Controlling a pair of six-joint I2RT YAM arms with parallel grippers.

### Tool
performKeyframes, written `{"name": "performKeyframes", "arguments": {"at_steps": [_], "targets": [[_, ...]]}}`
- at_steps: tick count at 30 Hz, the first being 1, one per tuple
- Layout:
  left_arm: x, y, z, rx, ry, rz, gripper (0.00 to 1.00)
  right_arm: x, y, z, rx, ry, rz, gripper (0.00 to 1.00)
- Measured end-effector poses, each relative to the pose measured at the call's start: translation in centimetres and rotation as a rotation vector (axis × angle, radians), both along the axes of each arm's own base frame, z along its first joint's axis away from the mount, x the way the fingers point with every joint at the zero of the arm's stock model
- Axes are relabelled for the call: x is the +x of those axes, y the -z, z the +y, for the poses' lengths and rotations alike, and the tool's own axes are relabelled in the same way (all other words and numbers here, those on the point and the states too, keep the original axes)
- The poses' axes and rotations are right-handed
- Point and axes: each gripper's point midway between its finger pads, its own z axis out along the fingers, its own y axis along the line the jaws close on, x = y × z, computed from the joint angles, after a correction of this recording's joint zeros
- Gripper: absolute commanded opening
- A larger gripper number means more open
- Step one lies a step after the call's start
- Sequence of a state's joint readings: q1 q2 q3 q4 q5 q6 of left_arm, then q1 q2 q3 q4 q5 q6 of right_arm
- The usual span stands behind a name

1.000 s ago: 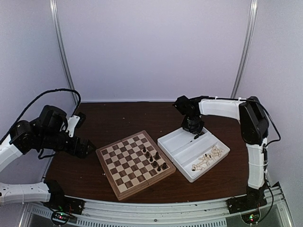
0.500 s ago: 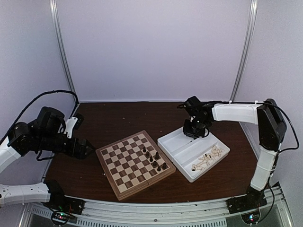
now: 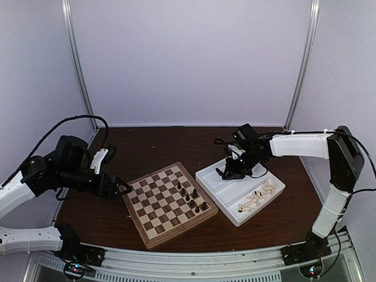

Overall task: Set up the chess pieces on the board
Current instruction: Pick up the chess piece from the storage box.

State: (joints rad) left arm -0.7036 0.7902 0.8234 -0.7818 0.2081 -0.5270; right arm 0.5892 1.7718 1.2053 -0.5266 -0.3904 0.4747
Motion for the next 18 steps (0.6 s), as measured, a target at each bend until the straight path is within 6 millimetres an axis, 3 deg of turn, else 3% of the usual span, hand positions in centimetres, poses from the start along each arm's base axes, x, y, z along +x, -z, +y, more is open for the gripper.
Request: {"name": "performKeyframes", "arguments": {"at_steps": [8, 16, 18], "targets": [[1.6, -0.2, -3.1, -0.127, 0.070, -0.082, 0.85, -2.8, -3.0, 0.9, 0.109, -0.146, -0.021, 0.00], [3.0, -0.3, -4.5, -0.258, 0.112, -0.313, 0.92, -7.0, -6.7, 4.0, 0.223, -0.345, -0.052, 0.00], [3.4, -1.1, -4.9, -0.298, 0.096, -0.321, 0.93, -8.4, -7.9, 5.0, 0.255, -0.406, -0.079, 0.00]]}}
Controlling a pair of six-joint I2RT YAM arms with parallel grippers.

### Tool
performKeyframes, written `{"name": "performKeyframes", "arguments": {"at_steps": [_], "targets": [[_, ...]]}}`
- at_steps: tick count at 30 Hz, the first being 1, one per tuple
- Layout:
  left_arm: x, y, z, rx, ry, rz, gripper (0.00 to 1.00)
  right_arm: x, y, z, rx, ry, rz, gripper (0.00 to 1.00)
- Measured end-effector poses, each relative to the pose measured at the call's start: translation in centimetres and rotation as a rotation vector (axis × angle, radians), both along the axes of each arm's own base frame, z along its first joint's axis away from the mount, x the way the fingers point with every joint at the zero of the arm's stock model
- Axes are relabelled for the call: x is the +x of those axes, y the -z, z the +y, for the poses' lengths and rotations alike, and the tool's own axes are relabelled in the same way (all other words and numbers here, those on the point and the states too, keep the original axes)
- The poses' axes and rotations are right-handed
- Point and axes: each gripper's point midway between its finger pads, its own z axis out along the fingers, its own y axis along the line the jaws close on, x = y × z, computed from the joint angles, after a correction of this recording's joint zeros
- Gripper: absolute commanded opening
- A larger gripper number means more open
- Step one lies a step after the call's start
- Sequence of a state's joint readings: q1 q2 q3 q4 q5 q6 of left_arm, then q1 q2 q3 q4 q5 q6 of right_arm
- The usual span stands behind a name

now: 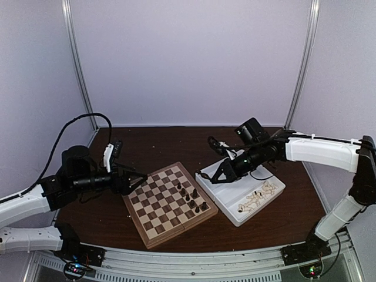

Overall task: Set up the chess pieces on the board
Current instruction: Pick up the chess piece from the storage box.

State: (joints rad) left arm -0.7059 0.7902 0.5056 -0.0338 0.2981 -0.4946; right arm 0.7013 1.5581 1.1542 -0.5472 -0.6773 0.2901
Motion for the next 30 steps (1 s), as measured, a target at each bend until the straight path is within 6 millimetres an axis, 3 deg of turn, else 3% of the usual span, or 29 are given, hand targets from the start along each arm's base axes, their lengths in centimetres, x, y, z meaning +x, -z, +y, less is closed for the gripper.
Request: {"name": "performKeyframes", "arguments": {"at_steps": [3, 7, 13, 18, 23, 30], "targets": [[0.8, -1.1, -0.8, -0.067, -0.024, 0.066, 0.90, -1.7, -2.0, 1.6, 0.061, -0.076, -0.052, 0.00], [1.8, -2.1, -3.4, -0.185, -0.005, 0.251, 0.82, -3.4, -3.4, 3.5, 0.117, -0.149, -0.097, 0.00], [1.9, -0.9, -6.5, -0.308, 0.058, 0.532, 0.81, -4.9, -4.5, 5.5, 0.157, -0.208, -0.132, 0.00], [1.7, -1.8, -6.9, -0.343, 0.060, 0.616, 0.81, -5.1, -5.3, 6.9, 0.186, -0.233, -0.157, 0.00], [1.7, -2.6, -7.1, -0.379, 0.060, 0.665, 0.67, -5.0, -5.2, 8.0, 0.187, -0.246, -0.157, 0.00], [1.6, -2.5, -7.1, -0.388, 0.055, 0.700, 0.67, -4.9, -5.3, 8.7, 0.192, -0.256, -0.160, 0.00]]}}
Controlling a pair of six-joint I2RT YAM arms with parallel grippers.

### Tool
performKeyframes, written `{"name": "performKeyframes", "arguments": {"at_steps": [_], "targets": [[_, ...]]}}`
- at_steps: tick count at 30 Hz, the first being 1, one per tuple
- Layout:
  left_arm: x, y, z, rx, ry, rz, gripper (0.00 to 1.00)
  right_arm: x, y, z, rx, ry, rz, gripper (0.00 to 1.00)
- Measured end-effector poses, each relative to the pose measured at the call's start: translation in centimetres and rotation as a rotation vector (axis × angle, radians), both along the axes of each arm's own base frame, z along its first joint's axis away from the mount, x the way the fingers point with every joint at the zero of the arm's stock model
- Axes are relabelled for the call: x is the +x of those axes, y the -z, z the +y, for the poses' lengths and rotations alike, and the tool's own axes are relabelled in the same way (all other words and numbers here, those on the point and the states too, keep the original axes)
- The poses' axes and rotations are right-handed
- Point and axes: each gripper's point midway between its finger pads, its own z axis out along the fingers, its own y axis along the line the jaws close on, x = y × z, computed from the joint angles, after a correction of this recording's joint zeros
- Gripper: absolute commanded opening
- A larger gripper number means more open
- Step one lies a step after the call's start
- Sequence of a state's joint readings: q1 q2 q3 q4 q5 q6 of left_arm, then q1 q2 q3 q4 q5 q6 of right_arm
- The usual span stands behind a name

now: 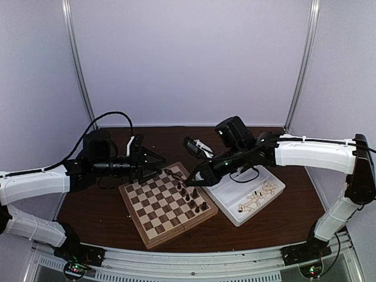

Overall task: Set up the chess pieces on the board
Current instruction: Pick up the chess piece from the storage box.

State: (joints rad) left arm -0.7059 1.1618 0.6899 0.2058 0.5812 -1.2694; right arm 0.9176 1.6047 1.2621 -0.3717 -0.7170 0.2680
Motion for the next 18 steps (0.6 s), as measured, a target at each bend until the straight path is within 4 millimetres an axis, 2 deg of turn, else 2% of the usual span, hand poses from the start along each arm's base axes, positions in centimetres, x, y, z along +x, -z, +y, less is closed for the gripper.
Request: {"name": "performKeyframes", "arguments": {"at_steps": [4, 9, 14, 18], "targets": [[0.0, 0.3, 0.0, 0.006, -0.002, 0.014, 0.64, -0.1, -0.5, 0.3, 0.011, -0.006, -0.008, 0.00], [0.0, 1.1, -0.1, 0.014, -0.008, 0.077, 0.46, -0.4, -0.5, 0.4, 0.013, -0.013, -0.009, 0.00], [0.1, 2.3, -0.4, 0.029, 0.001, 0.122, 0.38, -0.5, -0.5, 0.6, 0.012, -0.019, -0.010, 0.00], [0.1, 2.3, -0.4, 0.027, 0.001, 0.125, 0.30, -0.5, -0.4, 0.7, 0.012, -0.021, -0.010, 0.00]]}}
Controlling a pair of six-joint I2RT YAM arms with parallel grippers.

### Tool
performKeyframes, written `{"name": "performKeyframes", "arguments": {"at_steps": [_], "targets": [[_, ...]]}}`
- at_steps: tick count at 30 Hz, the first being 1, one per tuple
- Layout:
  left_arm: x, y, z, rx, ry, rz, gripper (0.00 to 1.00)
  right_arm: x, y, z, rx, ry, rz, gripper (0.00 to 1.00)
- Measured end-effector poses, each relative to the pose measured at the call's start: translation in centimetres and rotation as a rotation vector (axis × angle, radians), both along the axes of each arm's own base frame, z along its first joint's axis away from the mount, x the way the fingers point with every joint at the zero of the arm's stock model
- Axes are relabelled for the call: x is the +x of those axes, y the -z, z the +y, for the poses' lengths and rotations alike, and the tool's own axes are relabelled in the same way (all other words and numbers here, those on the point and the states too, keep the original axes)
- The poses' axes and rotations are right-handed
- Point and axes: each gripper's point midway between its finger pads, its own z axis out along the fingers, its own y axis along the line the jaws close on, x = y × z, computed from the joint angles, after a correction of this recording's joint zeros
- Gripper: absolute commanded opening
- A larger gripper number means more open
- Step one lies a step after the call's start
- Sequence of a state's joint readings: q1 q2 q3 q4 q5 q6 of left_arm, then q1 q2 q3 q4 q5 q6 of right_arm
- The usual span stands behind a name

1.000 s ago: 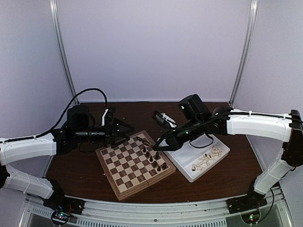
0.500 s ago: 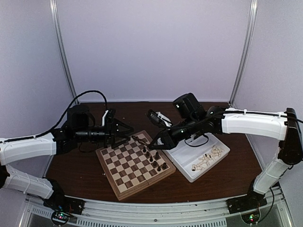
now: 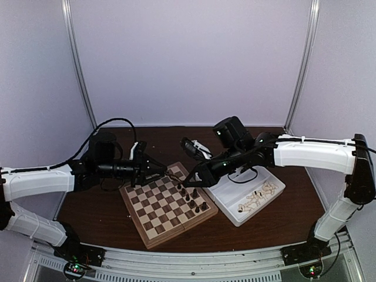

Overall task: Set up the chess pieces on the board
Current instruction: Pick up the chess piece from the storage box.

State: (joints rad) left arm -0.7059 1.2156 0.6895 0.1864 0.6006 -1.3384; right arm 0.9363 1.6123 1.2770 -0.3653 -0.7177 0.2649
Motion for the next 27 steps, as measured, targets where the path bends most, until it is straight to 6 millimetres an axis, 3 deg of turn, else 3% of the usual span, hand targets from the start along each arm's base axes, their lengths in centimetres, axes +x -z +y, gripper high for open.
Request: {"name": "performKeyframes", "arguments": {"at_steps": [6, 13, 20, 27], "targets": [[0.0, -0.1, 0.0, -0.001, -0.001, -0.006, 0.14, 0.1, -0.1, 0.1, 0.002, -0.001, -0.001, 0.00], [0.1, -0.5, 0.3, 0.004, -0.015, -0.032, 0.03, 0.1, 0.1, 0.3, 0.000, -0.003, -0.001, 0.00], [0.0, -0.6, 1.2, 0.049, -0.039, -0.085, 0.00, 0.0, 0.0, 0.4, 0.002, -0.008, -0.005, 0.00], [0.4, -1.3, 4.4, 0.184, -0.142, -0.234, 0.00, -0.1, 0.3, 0.4, -0.006, -0.010, 0.001, 0.00]]}}
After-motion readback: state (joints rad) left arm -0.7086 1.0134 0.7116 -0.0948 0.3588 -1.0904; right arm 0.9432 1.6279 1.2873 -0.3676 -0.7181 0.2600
